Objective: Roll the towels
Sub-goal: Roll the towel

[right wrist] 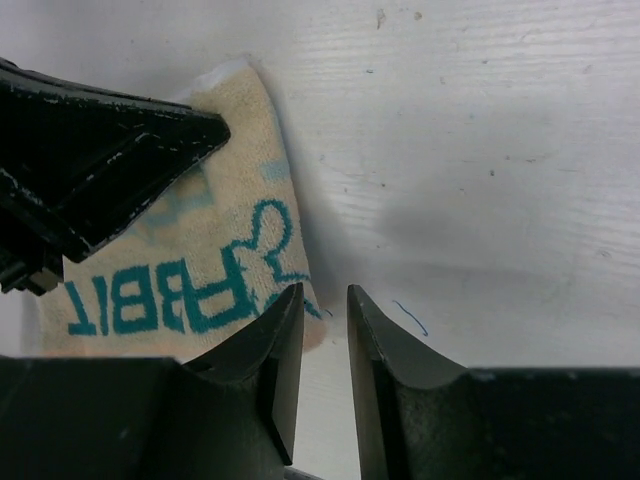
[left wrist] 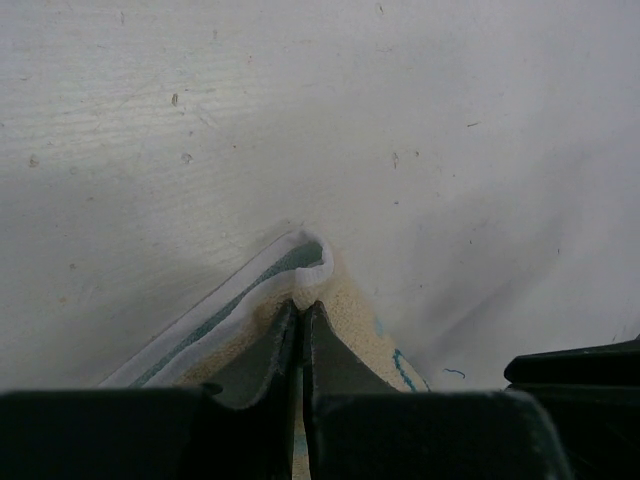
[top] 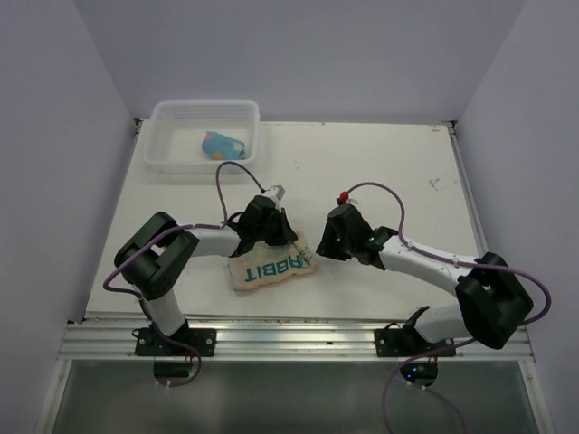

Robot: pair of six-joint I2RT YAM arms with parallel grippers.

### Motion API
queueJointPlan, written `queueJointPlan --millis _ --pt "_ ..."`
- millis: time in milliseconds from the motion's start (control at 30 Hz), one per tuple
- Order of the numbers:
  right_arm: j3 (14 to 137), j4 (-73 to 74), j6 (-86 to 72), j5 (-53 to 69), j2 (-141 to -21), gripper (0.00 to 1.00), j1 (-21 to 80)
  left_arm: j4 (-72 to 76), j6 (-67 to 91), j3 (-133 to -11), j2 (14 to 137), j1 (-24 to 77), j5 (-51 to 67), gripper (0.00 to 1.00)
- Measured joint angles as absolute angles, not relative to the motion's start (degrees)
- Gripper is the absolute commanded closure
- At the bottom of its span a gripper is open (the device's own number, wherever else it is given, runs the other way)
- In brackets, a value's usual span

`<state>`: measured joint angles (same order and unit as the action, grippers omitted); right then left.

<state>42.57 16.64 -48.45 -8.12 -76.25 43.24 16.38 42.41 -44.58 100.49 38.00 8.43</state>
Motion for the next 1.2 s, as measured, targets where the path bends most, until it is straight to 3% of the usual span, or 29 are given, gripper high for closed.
queueJointPlan --millis 433,1033,1133,1200 --pt "40.6 2.0 -50.5 5.5 -86.5 0.66 40.2 17.1 42.5 -44.1 100.4 38.0 8.3 1.0" --pt "39.0 -2.3 -49.3 3.9 -89.6 0.58 43.9 17.1 43.0 -44.0 100.4 38.0 8.2 1.0" --pt "39.3 -3.4 -49.1 3.2 -90.5 0.62 45.1 17.1 43.0 -43.9 100.4 38.0 8.1 1.0" --pt "39.4 -4.1 -49.0 2.8 -90.9 0.71 45.6 17.1 43.1 -43.9 100.3 38.0 7.9 1.0"
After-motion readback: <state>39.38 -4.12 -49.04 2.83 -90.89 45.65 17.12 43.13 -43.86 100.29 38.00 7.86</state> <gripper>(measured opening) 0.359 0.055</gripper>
